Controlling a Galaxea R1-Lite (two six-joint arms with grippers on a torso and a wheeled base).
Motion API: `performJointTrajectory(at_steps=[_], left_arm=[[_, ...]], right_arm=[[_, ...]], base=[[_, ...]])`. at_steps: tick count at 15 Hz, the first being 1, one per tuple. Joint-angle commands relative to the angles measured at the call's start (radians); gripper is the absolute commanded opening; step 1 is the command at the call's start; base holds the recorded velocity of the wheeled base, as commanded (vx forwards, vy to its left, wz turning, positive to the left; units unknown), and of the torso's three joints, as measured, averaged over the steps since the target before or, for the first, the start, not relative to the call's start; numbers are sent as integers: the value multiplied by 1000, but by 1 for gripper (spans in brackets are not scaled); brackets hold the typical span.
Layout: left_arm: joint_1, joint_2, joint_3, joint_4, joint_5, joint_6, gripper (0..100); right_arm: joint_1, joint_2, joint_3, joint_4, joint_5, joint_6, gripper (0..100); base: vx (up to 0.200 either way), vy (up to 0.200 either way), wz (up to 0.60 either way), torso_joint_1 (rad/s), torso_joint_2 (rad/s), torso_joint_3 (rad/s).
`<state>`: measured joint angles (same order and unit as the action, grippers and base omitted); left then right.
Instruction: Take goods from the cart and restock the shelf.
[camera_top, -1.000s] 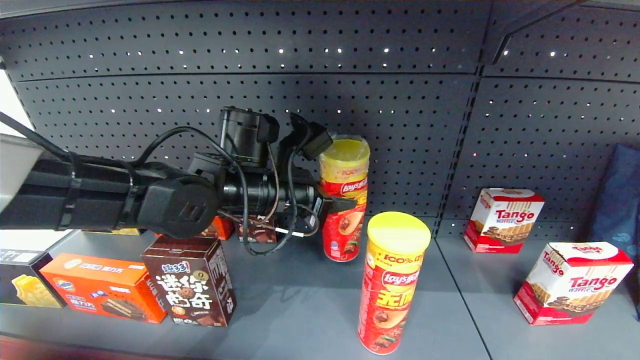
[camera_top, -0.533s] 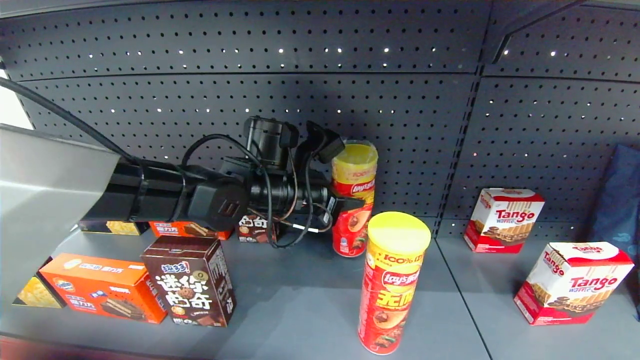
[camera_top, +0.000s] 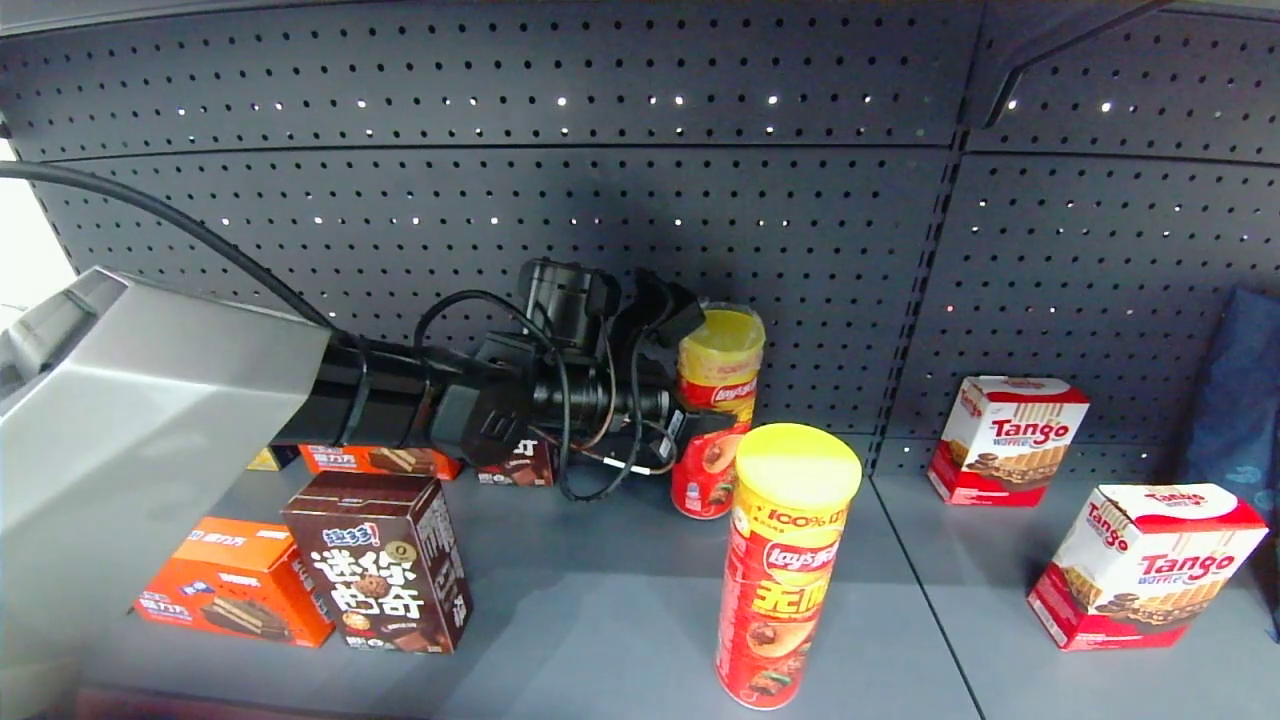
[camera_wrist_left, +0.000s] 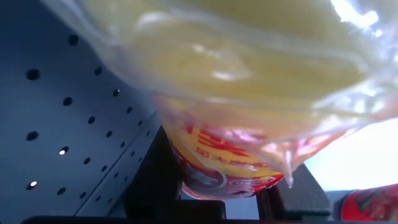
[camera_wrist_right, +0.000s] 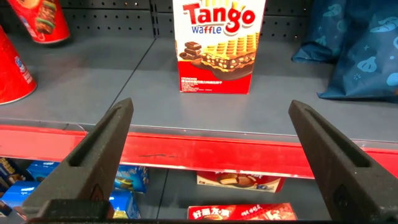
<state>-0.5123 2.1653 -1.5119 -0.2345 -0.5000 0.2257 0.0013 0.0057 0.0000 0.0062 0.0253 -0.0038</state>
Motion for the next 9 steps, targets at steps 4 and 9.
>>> performJointTrajectory(at_steps=[4,9], left_arm=[[-3,30,-17,1,0,-2,0],[-12,39,-24,6,-17,-8,0]], right_arm=[[0,2,0,0,1,-1,100],[0,2,0,0,1,-1,100]], base=[[0,0,0,0,0,0],[0,0,0,0,0,0]])
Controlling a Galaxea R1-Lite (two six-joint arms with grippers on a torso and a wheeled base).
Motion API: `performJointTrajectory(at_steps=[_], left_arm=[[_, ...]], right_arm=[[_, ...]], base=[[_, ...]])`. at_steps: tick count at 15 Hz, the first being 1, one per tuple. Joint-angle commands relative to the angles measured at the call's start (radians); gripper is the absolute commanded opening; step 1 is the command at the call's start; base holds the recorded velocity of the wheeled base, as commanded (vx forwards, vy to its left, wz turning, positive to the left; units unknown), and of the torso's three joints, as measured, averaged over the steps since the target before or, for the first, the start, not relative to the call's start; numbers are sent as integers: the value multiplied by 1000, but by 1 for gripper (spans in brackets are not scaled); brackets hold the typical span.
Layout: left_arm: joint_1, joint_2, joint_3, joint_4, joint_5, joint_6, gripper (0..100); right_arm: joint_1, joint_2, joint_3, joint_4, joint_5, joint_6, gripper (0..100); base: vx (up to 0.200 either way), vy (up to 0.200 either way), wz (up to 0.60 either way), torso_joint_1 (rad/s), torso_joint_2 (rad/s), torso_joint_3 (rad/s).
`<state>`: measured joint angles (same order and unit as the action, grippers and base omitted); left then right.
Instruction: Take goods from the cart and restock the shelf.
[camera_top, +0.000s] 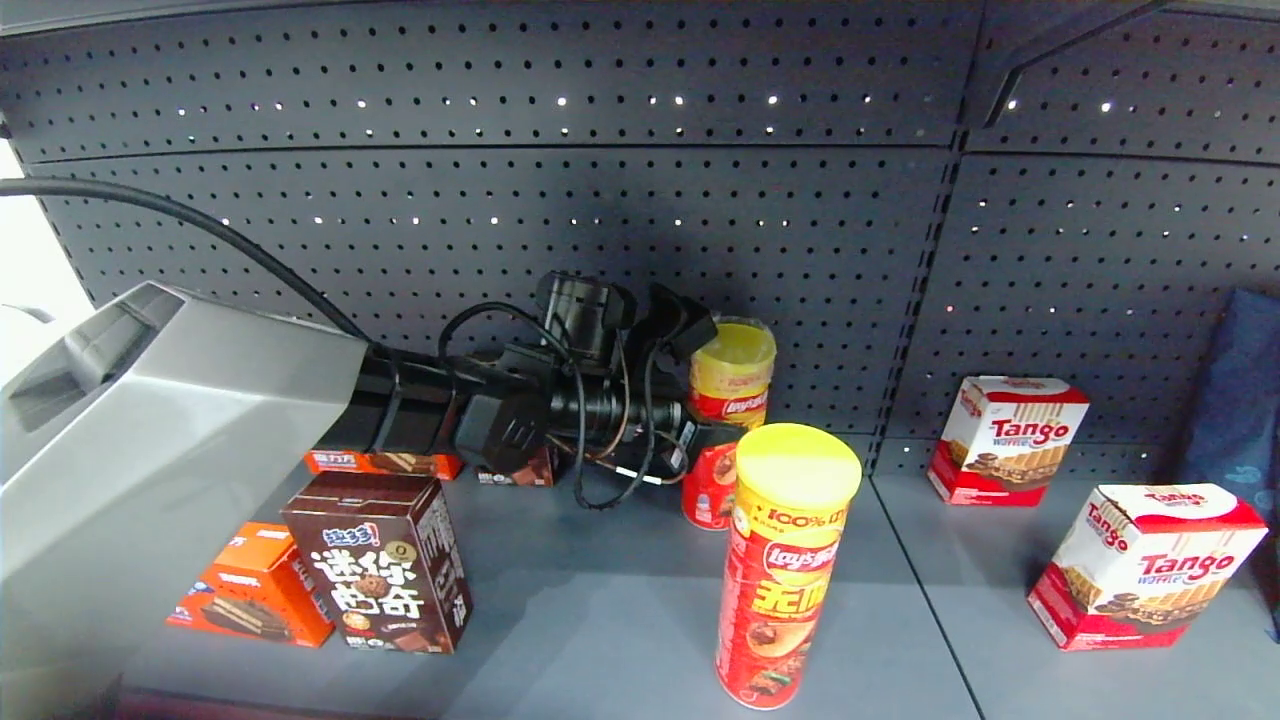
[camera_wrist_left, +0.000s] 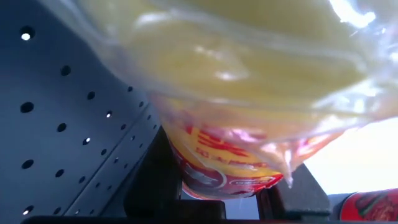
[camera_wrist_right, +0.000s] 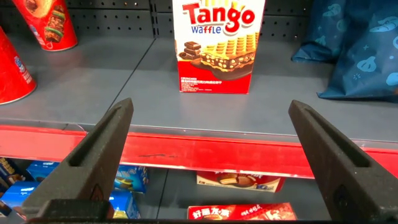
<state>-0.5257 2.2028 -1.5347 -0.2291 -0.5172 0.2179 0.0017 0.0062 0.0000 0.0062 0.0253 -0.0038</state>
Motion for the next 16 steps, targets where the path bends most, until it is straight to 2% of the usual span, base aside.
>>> performJointTrajectory(at_steps=[1,2,3,9,16], left_arm=[[1,5,-1,1,0,0,0],[1,5,-1,2,2,0,0],[1,5,1,2,2,5,100],[10,-29,25,-2,2,8,100],[24,-241,240,-4,6,5,100]], right_arm=[[0,1,0,0,1,-1,100],[0,1,0,0,1,-1,100],[0,1,0,0,-1,-1,100],[0,1,0,0,1,-1,100],[0,1,0,0,1,-1,100]], base=[[0,0,0,0,0,0],[0,0,0,0,0,0],[0,0,0,0,0,0],[0,0,0,0,0,0],[0,0,0,0,0,0]])
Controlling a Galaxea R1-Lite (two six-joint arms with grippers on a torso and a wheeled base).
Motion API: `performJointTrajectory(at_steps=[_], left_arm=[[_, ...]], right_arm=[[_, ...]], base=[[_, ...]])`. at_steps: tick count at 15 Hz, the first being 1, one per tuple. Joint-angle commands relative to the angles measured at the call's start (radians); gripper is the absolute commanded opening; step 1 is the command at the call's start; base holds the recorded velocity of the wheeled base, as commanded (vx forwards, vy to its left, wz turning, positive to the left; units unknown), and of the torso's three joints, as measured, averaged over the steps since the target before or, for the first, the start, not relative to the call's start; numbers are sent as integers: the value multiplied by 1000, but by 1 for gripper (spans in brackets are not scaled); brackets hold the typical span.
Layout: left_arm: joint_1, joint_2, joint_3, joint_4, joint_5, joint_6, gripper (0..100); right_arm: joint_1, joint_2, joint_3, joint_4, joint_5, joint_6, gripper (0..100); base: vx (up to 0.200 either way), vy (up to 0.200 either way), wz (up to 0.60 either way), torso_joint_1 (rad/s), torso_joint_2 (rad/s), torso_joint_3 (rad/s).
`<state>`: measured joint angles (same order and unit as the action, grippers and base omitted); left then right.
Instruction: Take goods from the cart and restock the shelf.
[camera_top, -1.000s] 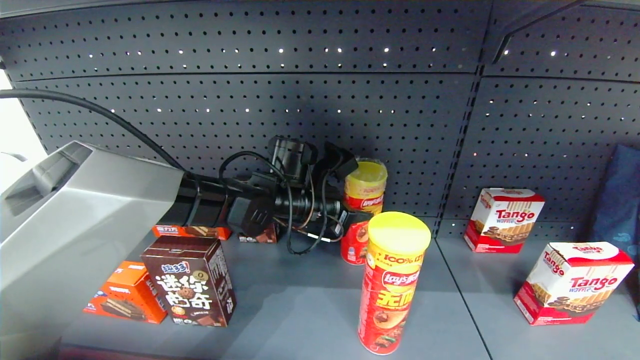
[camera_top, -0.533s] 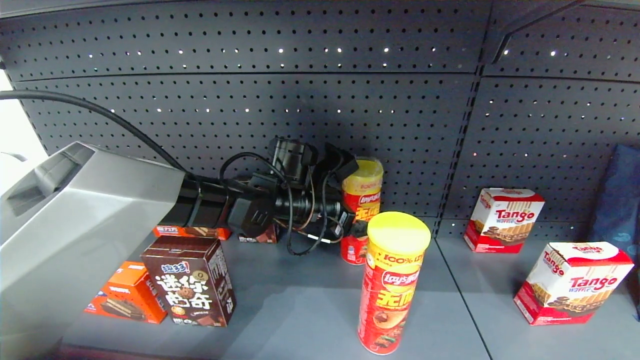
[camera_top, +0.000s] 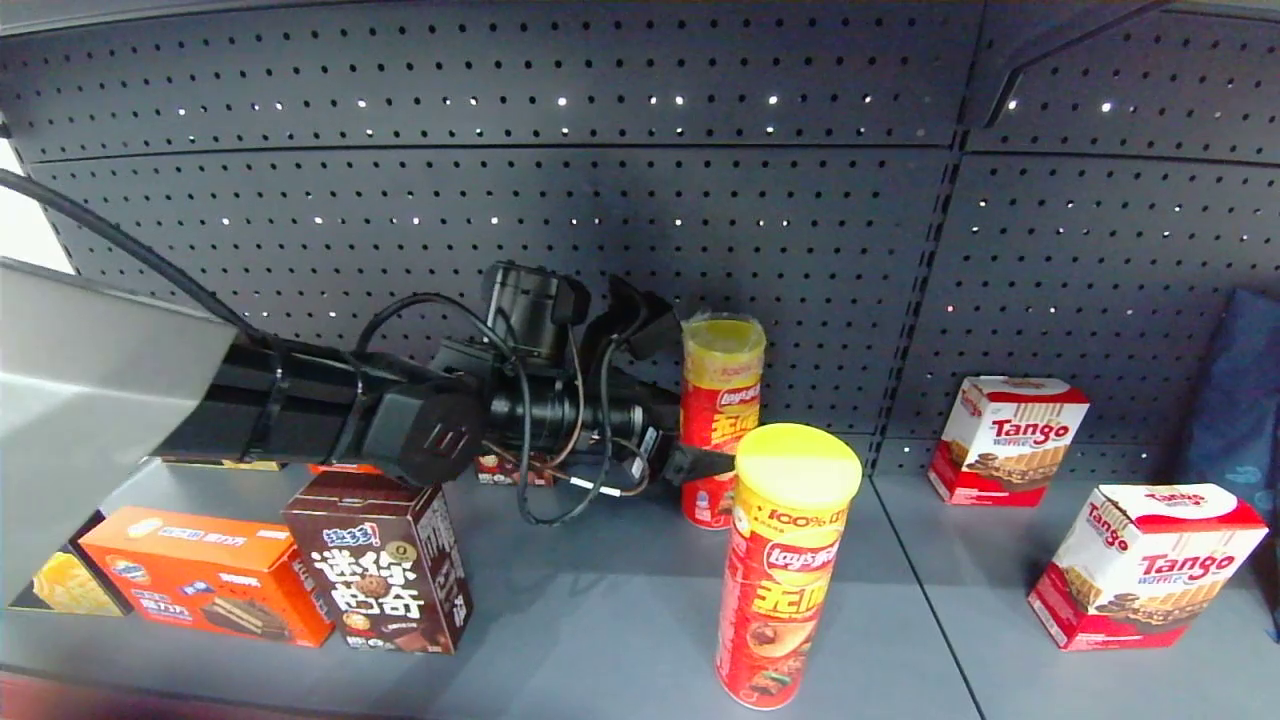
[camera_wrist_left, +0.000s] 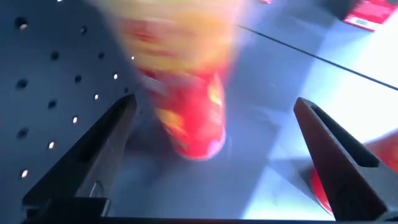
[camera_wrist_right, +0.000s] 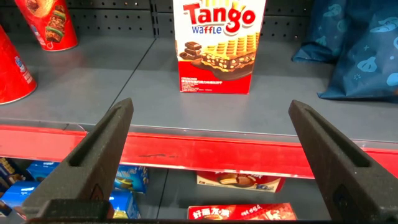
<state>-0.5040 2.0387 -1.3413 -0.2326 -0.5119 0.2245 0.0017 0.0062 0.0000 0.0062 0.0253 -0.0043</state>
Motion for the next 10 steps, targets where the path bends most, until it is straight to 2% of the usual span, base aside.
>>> performJointTrajectory(at_steps=[1,3,5,7,10], left_arm=[[2,-97,68,-2,3,-2,100],[1,-157,129,-1,43,-4,100],[-19,-216,214,-1,204,-13,100],[-37,-245,272,-5,296,-25,100],[-44,-230,310,-102,449,-19,100]], right_arm=[[0,1,0,0,1,0,100],[0,1,0,0,1,0,100],[0,1,0,0,1,0,100],[0,1,0,0,1,0,100],[0,1,0,0,1,0,100]], base=[[0,0,0,0,0,0],[0,0,0,0,0,0],[0,0,0,0,0,0],[0,0,0,0,0,0],[0,0,0,0,0,0]])
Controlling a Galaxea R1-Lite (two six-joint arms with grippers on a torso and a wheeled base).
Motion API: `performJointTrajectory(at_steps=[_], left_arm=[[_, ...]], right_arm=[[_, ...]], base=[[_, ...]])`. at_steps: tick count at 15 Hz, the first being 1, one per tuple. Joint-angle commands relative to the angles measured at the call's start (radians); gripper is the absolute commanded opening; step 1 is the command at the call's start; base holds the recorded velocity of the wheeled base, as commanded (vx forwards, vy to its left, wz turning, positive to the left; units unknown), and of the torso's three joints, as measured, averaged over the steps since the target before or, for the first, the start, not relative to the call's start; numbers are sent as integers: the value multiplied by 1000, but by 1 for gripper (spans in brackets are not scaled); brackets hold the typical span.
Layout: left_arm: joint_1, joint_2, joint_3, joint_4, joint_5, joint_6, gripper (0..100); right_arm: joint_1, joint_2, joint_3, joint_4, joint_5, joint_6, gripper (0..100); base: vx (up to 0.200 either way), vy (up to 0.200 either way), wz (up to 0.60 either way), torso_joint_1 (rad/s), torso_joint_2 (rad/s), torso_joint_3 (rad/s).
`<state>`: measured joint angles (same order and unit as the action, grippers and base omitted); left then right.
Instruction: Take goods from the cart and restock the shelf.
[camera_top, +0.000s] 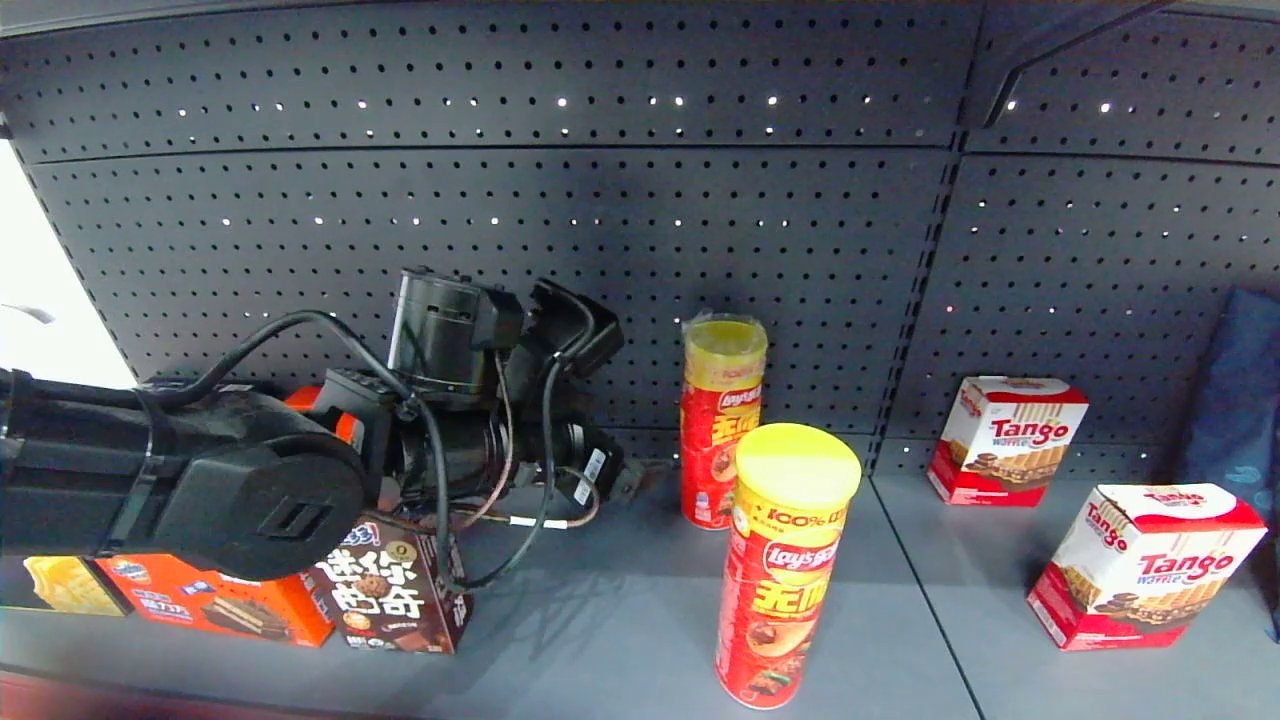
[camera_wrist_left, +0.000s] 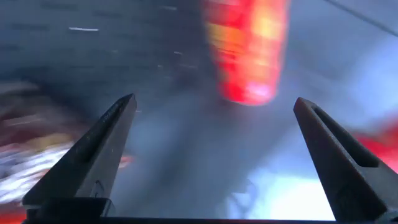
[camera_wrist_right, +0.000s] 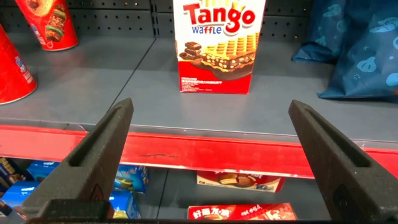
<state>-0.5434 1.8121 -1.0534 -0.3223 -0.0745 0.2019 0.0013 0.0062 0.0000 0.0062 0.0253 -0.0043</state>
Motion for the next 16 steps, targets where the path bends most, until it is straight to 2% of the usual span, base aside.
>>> performJointTrajectory(at_steps=[1,2,4,7,13,16], left_arm=[[-13,18,21,-35,62,7,100],[-21,49,13,-61,128,7,100],[-30,78,13,-100,162,8,100],[-41,134,-25,-103,209,8,100],[-40,213,-134,-96,225,7,100],[-32,236,-152,-98,226,7,100]], right_arm=[[0,1,0,0,1,0,100],[0,1,0,0,1,0,100],[0,1,0,0,1,0,100],[0,1,0,0,1,0,100],[0,1,0,0,1,0,100],[0,1,0,0,1,0,100]], base=[[0,0,0,0,0,0],[0,0,0,0,0,0],[0,0,0,0,0,0],[0,0,0,0,0,0],[0,0,0,0,0,0],[0,0,0,0,0,0]])
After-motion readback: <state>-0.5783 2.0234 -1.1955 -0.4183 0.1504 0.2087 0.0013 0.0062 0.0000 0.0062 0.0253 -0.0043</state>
